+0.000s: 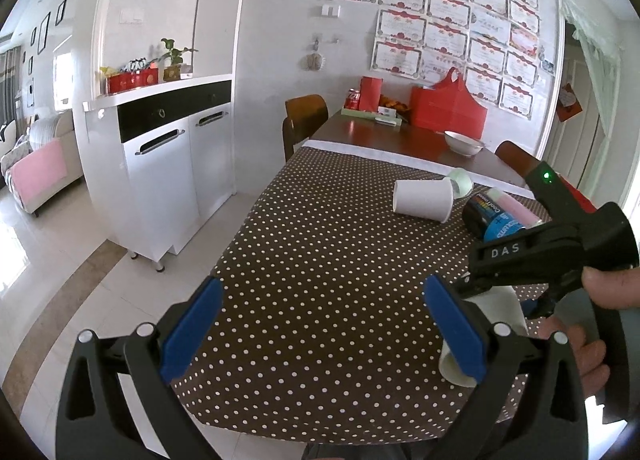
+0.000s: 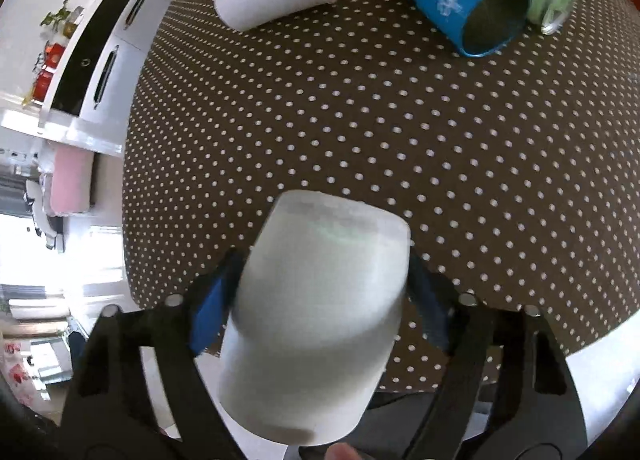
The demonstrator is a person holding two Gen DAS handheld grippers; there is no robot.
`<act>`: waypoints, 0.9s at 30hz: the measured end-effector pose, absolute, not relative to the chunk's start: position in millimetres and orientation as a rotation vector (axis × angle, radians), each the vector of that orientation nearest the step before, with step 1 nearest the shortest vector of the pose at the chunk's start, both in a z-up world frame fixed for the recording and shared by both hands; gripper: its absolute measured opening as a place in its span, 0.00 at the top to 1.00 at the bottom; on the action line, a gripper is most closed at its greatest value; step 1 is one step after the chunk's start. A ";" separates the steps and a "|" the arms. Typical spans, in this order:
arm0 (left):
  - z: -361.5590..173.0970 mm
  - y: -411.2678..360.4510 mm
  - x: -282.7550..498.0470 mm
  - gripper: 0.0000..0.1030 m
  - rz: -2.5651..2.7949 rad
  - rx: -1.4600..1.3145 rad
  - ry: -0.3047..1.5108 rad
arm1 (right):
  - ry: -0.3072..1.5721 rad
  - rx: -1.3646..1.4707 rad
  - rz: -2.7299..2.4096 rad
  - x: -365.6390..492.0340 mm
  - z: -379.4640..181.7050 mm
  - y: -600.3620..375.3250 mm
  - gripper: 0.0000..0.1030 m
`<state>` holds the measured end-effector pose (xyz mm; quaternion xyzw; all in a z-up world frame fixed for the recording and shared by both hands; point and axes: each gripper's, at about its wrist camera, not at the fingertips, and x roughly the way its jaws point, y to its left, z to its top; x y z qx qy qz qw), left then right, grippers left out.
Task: Flip cup upside down
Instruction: 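Turn the held cream cup so its rim faces the table, then lower the inverted cream cup onto the tablecloth with the right gripper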
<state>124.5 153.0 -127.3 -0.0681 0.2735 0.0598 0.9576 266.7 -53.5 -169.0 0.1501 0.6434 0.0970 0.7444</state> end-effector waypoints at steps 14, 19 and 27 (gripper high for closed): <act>-122.3 140.8 122.6 0.04 0.108 -0.114 0.559 | 1.101 0.315 0.284 228.7 -135.8 -106.0 0.28; -119.6 125.7 121.2 0.04 0.095 -0.089 0.560 | 0.921 0.250 0.248 209.6 -123.3 -133.8 0.28; -112.8 101.9 119.8 0.04 0.073 -0.065 0.548 | 0.555 0.055 0.154 198.2 -91.5 -144.2 0.28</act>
